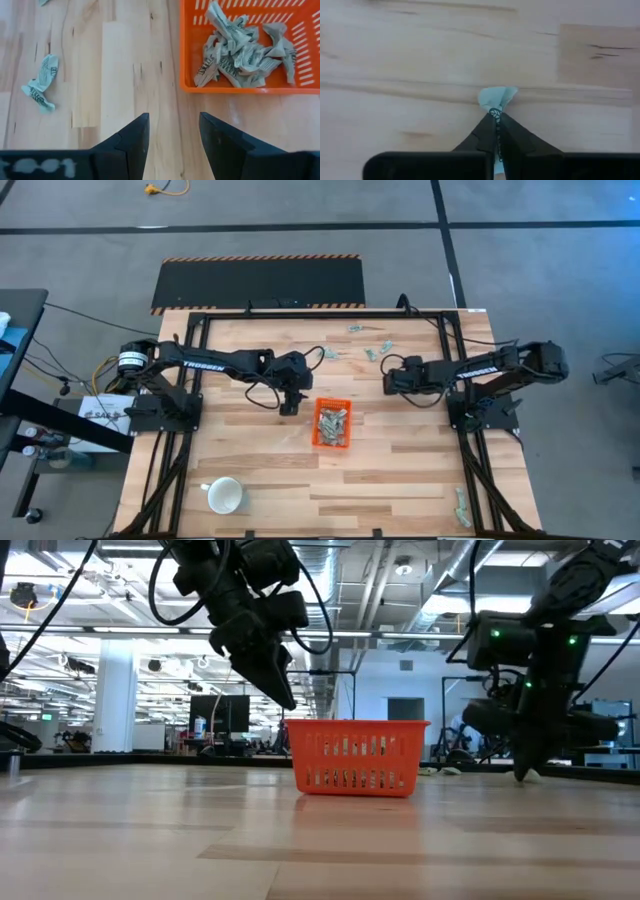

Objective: Pick and place Stevia / Truvia into bins
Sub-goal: Put the stevia packet into the orange bin

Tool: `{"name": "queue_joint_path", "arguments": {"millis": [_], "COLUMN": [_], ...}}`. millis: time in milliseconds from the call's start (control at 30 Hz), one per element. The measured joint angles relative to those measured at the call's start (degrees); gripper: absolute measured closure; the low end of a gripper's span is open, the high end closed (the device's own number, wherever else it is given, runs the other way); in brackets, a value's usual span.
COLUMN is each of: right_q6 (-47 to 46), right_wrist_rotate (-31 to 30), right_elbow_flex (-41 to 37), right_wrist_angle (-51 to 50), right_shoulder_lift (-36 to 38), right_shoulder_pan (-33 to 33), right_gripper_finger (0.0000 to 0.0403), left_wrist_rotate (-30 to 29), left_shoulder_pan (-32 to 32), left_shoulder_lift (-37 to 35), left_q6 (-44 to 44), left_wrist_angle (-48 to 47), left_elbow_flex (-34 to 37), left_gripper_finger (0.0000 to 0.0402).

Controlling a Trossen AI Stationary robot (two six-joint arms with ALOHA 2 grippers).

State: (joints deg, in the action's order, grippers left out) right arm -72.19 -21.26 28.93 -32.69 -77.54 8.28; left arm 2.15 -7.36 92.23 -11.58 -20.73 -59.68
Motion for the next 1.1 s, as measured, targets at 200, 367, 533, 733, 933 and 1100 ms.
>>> {"name": "queue_joint_path", "arguments": {"millis": [200, 367, 533, 733, 933, 1100], "right_q6": [3.7, 13.8, 29.7, 41.3, 45.8, 49.4], "right_wrist_rotate": [-0.9, -1.9, -0.9, 3.4, 9.8, 14.9], "right_elbow_flex": [4.3, 10.9, 14.8, 15.7, 15.7, 15.7], "right_wrist_angle": [0.6, 3.4, 16.2, 26.1, 30.6, 35.7], "right_shoulder_lift": [0.0, 0.0, -0.1, -1.0, -5.3, -10.3], "right_shoulder_pan": [-2.3, -5.8, -10.1, -13.2, -13.8, -13.4], "right_gripper_finger": [0.0393, 0.0394, 0.0395, 0.0394, 0.0356, 0.032], "left_wrist_rotate": [-0.7, -2.2, -2.9, -2.9, -2.9, -1.4], "left_shoulder_pan": [-1.4, -3.4, -5.8, -8.9, -11.7, -13.3], "left_shoulder_lift": [0.0, 0.0, 0.0, 0.0, 0.0, 1.6], "left_q6": [0.5, 1.5, 1.6, 0.7, 0.4, -1.0], "left_wrist_angle": [-2.6, -4.5, -3.4, 2.1, 9.4, 14.7], "left_elbow_flex": [0.0, 0.0, 0.0, 0.0, 0.0, 0.0], "left_gripper_finger": [0.0239, 0.0239, 0.0239, 0.0239, 0.0239, 0.0239]}}
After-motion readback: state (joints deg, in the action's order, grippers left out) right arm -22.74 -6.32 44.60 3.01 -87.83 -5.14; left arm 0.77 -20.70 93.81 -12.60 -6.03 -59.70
